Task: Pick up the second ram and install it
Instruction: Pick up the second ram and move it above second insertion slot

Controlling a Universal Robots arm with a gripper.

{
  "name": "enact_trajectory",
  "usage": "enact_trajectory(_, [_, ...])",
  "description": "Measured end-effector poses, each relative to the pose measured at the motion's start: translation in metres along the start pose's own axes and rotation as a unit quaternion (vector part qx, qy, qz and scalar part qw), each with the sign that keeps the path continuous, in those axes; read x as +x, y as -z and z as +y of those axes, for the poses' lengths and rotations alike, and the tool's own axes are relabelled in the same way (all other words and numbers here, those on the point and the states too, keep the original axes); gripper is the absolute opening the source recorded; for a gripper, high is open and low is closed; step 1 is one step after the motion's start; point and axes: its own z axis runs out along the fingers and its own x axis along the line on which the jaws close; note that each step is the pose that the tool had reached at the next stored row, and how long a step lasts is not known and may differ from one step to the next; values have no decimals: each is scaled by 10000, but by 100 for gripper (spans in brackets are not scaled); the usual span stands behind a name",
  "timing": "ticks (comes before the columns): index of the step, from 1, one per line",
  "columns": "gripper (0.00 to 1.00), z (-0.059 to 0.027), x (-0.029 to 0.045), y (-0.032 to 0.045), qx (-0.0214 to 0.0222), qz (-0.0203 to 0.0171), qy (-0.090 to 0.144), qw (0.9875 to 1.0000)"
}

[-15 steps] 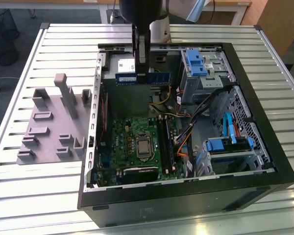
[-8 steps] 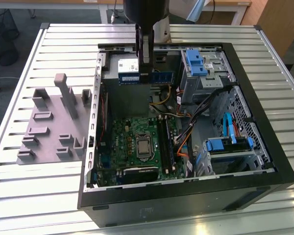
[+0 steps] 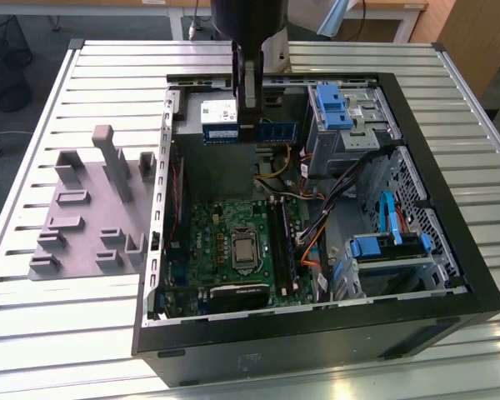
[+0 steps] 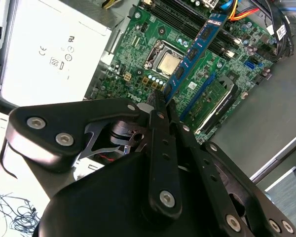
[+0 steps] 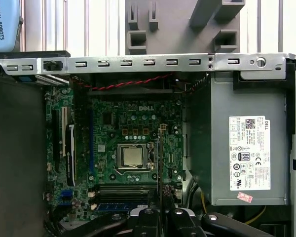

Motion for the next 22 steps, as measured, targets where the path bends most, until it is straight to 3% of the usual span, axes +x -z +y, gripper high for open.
enact_trajectory(8, [14, -22, -1, 0, 0, 0, 0, 10000])
enact_trajectory(22, [14, -280, 15, -8, 0, 0, 0, 10000])
